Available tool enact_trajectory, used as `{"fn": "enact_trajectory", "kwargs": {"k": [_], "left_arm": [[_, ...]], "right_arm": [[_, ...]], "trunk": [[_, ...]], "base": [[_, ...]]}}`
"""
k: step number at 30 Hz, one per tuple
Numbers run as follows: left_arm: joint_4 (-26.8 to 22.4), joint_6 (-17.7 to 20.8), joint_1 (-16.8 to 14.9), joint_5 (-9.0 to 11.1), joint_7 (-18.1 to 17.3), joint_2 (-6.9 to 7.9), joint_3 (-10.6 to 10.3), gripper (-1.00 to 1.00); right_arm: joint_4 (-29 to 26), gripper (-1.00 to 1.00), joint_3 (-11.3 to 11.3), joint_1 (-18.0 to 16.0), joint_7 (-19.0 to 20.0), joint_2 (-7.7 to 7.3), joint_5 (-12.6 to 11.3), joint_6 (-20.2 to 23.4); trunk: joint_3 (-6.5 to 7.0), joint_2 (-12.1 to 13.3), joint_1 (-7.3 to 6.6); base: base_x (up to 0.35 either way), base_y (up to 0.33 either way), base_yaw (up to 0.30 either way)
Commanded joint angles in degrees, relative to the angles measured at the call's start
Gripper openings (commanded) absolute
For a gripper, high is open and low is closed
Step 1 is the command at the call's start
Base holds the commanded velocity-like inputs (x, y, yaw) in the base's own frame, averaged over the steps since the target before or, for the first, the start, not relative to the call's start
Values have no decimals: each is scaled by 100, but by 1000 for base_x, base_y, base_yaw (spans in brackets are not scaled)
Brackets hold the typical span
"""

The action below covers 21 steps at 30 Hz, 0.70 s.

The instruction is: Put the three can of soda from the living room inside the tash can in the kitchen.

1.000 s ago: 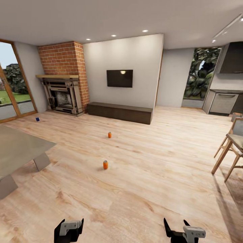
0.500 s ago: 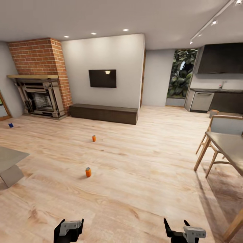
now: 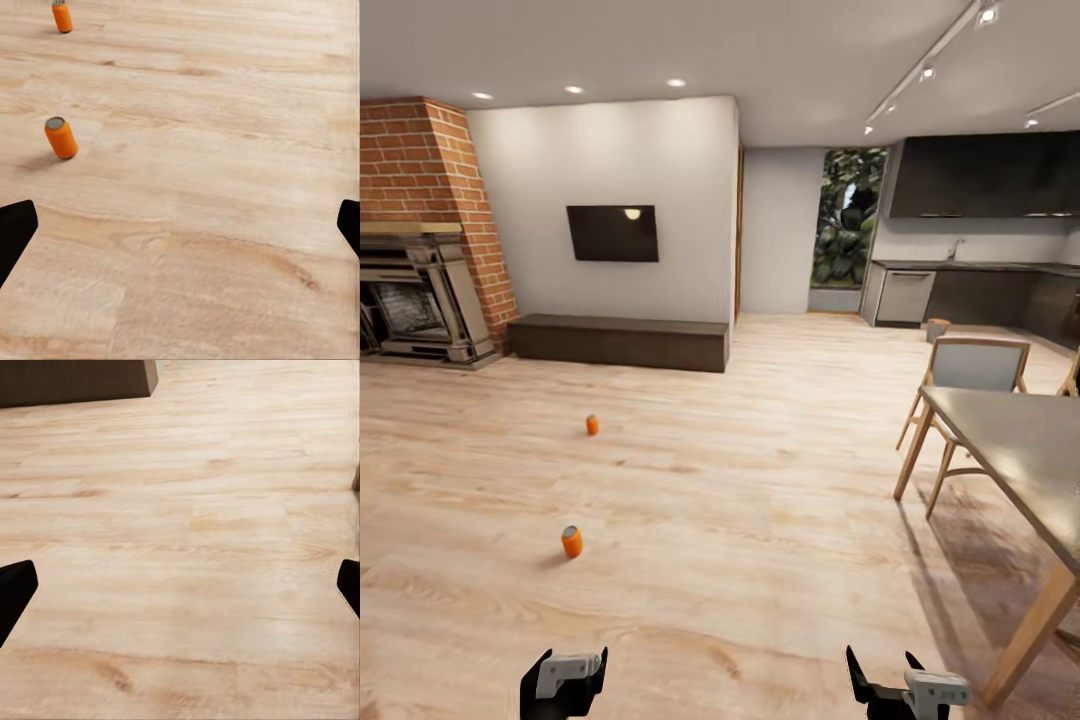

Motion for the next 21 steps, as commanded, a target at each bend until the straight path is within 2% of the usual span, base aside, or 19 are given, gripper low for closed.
{"fn": "enact_trajectory", "kwargs": {"k": [1,14,21], "left_arm": [[0,0,0,0,0,0,0,100],[0,0,-1,3,0,0,0,100],[0,0,1,2,0,0,0,100]], "right_arm": [[-2,100,0,0,1,0,0,0],[-5,100,0,0,7,0,2,0],[-5,100,4,0,7,0,8,0]], "trunk": [[0,0,0],[0,0,0],[0,0,0]], "base": [[264,-3,-253],[285,-1,-244],[315,0,-70]]}}
